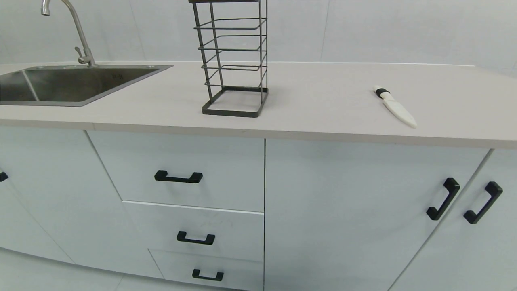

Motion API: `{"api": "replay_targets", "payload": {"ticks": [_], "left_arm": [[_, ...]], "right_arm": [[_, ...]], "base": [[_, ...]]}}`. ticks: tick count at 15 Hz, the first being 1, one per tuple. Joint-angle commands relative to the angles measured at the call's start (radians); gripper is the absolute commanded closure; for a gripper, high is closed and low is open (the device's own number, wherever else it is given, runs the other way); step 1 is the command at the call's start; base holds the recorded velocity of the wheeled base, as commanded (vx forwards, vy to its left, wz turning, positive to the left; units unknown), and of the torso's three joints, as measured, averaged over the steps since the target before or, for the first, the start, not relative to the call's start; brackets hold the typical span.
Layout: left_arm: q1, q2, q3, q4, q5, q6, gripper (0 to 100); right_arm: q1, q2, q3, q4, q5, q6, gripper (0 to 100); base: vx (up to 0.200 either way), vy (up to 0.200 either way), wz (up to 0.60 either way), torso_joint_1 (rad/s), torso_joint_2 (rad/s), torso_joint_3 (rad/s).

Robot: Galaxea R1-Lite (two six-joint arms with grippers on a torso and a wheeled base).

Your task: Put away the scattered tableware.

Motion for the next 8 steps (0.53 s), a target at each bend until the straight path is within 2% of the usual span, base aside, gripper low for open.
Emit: {"api": "replay_targets", "payload": {"ticks": [1, 2, 8], "left_arm": [[0.000, 0.002, 0.000, 0.000, 0.000, 0.001, 0], [0.000, 0.002, 0.000, 0.000, 0.000, 0.001, 0], [0.000, 0.002, 0.000, 0.000, 0.000, -0.002, 0]], "right_arm": [[0.000, 0.002, -0.001, -0.001, 0.000, -0.001, 0], [0.000, 0.002, -0.001, -0.001, 0.000, -0.001, 0], [0.000, 0.002, 0.000, -0.001, 0.000, -0.001, 0]], "base": [[0.000, -0.200, 0.00, 0.002, 0.00, -0.002], [0.000, -0.200, 0.00, 0.002, 0.00, 0.007], [0.000, 0.000, 0.00, 0.000, 0.00, 0.000]]}}
